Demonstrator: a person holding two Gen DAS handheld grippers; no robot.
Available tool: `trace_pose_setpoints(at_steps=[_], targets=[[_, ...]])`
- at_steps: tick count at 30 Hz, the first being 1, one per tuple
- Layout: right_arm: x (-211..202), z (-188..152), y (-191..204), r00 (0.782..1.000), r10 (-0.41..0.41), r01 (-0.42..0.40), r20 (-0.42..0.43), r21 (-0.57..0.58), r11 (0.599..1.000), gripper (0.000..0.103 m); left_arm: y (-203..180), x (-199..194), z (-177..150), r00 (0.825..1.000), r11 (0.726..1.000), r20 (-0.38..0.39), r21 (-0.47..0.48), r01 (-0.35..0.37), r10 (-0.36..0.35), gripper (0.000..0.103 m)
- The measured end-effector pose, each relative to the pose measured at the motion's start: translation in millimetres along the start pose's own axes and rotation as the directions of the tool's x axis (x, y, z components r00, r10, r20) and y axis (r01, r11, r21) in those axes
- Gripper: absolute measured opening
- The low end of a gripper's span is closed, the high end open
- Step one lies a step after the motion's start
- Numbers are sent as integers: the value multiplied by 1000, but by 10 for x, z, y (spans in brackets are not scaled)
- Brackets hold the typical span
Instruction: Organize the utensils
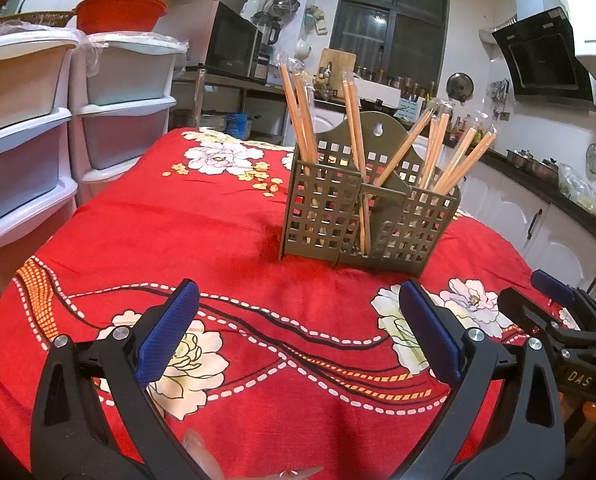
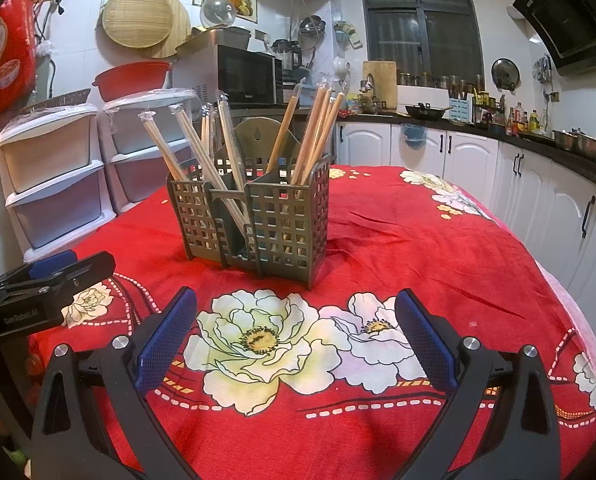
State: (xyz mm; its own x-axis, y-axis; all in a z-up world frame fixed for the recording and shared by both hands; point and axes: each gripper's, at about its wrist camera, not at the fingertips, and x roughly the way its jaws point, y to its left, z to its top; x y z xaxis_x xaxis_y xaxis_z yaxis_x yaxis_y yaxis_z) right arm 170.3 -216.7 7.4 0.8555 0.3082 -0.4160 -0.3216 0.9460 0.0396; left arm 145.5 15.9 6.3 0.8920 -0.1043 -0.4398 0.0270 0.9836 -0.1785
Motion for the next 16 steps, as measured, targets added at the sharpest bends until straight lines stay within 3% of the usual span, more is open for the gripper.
trace_pose_setpoints(at_steps=[8,11,16], targets=[[-13,29,-41,1000,-2,2,-11,11,1000,96,43,28,21,999,999,-26,-25,-27,26,92],[1,138,-195,999,-42,43,-33,20,999,96,213,42,109,997,997,-65,-69,-36,32,92],[213,352,-660,975,-153,164,-161,56,985,96,796,207,397,971,977,-165,-102,-190,171,92]])
